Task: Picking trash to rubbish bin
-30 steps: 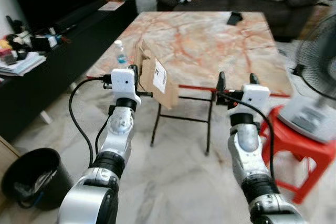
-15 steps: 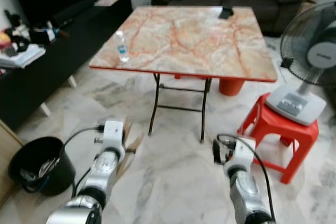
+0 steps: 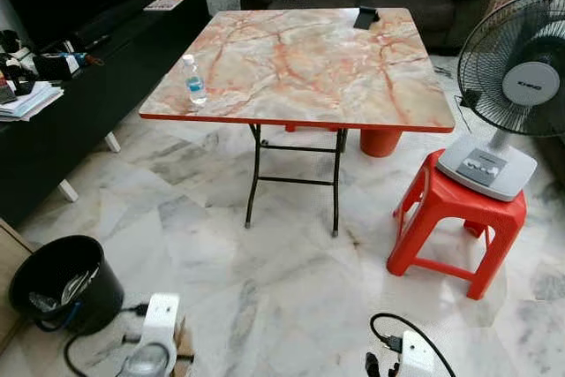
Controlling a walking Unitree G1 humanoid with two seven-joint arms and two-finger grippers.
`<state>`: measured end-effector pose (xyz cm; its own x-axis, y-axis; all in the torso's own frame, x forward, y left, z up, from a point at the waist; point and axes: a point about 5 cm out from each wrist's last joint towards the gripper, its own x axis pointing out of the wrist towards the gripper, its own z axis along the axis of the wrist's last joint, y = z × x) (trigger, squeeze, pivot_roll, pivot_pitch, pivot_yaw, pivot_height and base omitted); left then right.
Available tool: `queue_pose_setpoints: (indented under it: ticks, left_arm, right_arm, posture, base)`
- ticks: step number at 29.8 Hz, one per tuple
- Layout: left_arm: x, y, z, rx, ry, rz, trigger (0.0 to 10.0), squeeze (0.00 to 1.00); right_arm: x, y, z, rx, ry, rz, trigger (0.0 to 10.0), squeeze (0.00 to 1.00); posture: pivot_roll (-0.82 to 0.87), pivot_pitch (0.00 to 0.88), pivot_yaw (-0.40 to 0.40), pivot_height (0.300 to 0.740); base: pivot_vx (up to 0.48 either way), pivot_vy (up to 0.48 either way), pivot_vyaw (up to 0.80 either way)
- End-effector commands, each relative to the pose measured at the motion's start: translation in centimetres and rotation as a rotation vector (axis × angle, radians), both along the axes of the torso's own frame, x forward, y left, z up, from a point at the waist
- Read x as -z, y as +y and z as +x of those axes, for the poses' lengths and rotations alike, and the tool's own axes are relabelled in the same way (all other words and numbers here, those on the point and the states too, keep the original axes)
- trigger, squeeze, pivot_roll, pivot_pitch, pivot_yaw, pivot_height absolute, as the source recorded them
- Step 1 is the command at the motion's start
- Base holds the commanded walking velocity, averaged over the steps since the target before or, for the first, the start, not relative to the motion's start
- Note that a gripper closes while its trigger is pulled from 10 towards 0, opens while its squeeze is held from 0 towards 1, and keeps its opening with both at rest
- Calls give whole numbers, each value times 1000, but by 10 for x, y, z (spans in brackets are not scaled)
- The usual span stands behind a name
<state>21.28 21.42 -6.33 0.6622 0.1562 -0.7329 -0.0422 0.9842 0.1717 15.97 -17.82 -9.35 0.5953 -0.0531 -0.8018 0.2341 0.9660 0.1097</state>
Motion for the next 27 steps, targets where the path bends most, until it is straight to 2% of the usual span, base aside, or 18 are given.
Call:
queue_pose_setpoints:
  ticks: [1,5,9,12,14,18,27]
  left_arm:
    - [-1,5,0,-21,0,10,10000,0]
    - [-2,4,3,-18,-10,5,10000,0]
    - [-5,1,8,9,-18,15,10000,0]
    - [-7,-1,12,21,-26,17,10000,0]
    - [-8,-1,13,34,-25,28,10000,0]
    - [-8,-2,14,36,-27,29,10000,0]
    - [-5,-3,10,33,-14,28,10000,0]
  right_arm:
    - [-1,4,4,-9,-13,5,10000,0]
    - [-3,3,7,4,-12,0,10000,0]
    - [-4,2,13,16,-5,-5,10000,0]
    - [-8,2,20,-1,-38,-25,10000,0]
    - [-10,2,24,-11,-53,-41,10000,0]
    - [-10,3,24,-11,-47,-28,10000,0]
    - [-6,1,15,-15,-25,-37,10000,0]
  posture:
    - [-84,0,57,740]
    - [-76,0,53,740]
    - [-78,0,53,740]
    - [-77,0,56,740]
    - [-74,0,55,740]
    - [-73,0,52,740]
    - [-67,0,41,740]
  base:
    - [0,0,794]
    - [0,0,794]
    - [0,0,0]
    - [0,0,0]
    - [0,0,759]
    - [0,0,794]
    - [263,0,783]
